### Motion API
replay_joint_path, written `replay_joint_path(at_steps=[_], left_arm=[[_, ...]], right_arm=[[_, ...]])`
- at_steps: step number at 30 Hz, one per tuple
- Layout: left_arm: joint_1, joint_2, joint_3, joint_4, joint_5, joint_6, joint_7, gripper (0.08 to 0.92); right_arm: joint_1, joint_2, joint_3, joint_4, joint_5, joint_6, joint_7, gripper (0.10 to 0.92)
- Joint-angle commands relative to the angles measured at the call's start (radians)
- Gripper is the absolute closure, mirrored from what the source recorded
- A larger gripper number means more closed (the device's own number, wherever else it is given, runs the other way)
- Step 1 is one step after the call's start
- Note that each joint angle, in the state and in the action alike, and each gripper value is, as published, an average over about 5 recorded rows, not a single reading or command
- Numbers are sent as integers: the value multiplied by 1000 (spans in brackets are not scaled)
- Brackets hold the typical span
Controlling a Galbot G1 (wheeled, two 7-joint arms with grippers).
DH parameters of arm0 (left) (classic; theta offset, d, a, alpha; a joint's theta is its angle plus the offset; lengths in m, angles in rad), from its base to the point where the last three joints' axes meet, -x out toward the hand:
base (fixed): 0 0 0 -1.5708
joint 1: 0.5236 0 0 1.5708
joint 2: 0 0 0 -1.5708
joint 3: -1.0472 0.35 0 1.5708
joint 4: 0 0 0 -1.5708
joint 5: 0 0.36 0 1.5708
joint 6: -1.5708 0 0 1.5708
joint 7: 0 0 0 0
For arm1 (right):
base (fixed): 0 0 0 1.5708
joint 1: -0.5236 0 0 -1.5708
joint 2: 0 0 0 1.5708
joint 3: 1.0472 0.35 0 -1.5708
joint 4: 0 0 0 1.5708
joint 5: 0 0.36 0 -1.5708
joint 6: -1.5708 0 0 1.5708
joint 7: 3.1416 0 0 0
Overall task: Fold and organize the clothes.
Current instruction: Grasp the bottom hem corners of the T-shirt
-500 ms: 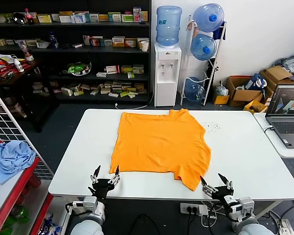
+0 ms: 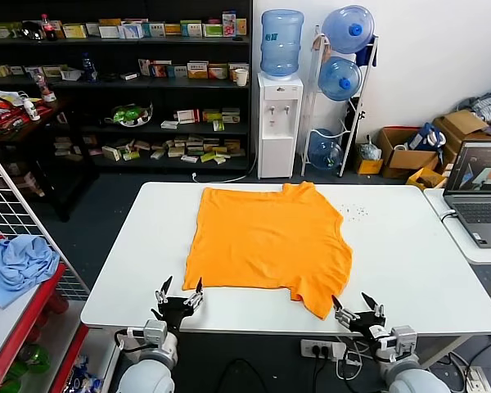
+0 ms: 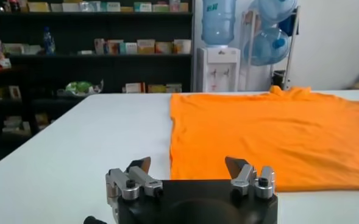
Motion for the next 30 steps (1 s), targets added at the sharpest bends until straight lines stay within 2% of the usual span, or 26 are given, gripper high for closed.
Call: replay_joint_path(at_steps=[1, 10, 13, 19, 30], left_arm=[[-24, 0, 3, 23, -32, 85, 4, 177], [-56, -4, 3, 84, -61, 99, 0, 177], [-58, -8, 4, 83, -63, 98, -1, 212], [-58, -19, 1, 84, -64, 97, 1, 379], [-42, -19, -1, 60, -62, 92, 2, 700]], right_arm=[[56, 8, -36, -52, 17, -14, 15, 203], [115, 33, -68, -77, 25, -24, 27, 203], [125, 40, -75, -76, 26, -28, 29, 231], [118, 45, -77, -74, 22, -36, 32, 376], [91, 45, -68, -50, 21, -40, 42, 697]])
